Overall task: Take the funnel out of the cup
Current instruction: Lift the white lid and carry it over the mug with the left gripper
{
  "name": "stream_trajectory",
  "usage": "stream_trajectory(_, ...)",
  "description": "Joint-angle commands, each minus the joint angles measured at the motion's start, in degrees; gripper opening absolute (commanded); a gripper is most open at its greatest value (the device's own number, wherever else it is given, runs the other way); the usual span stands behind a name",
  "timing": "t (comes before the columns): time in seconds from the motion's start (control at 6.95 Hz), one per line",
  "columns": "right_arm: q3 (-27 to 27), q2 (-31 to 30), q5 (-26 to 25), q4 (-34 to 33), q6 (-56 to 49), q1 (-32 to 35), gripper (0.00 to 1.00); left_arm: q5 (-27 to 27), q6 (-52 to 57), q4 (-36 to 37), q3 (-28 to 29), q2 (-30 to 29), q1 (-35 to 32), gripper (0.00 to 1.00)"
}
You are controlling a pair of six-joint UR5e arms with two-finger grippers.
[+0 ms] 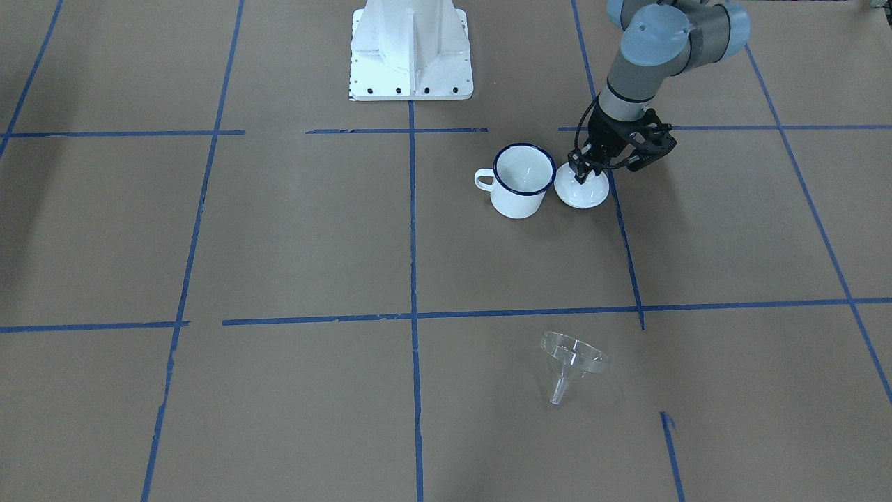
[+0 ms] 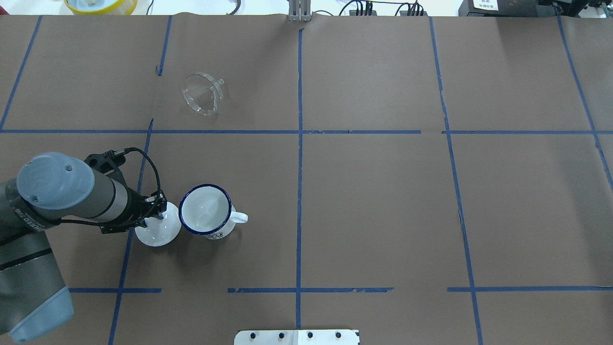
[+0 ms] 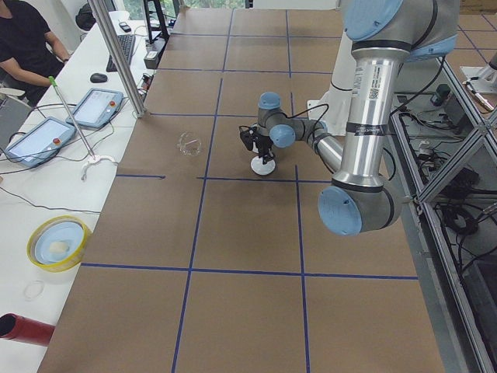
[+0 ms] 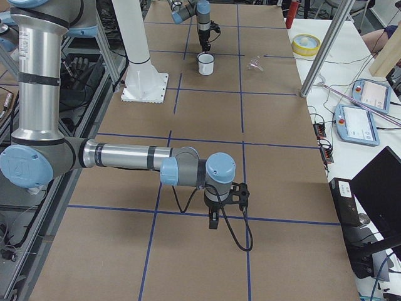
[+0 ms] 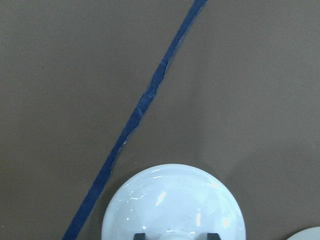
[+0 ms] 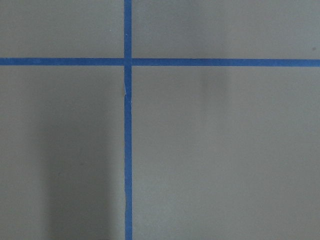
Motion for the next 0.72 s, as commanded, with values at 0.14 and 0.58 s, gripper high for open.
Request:
stream_trajectory(0.14,-0.03,0.0,0.0,0.0,0.0,0.0,1.0,-0.07,-0.03,17.01,-12.76,-0.96,-1.56,0.0)
stream_trajectory(0.58,0.06,0.0,0.0,0.0,0.0,0.0,1.0,-0.07,0.15,31.55,-12.82,-15.43,-5.79,0.0)
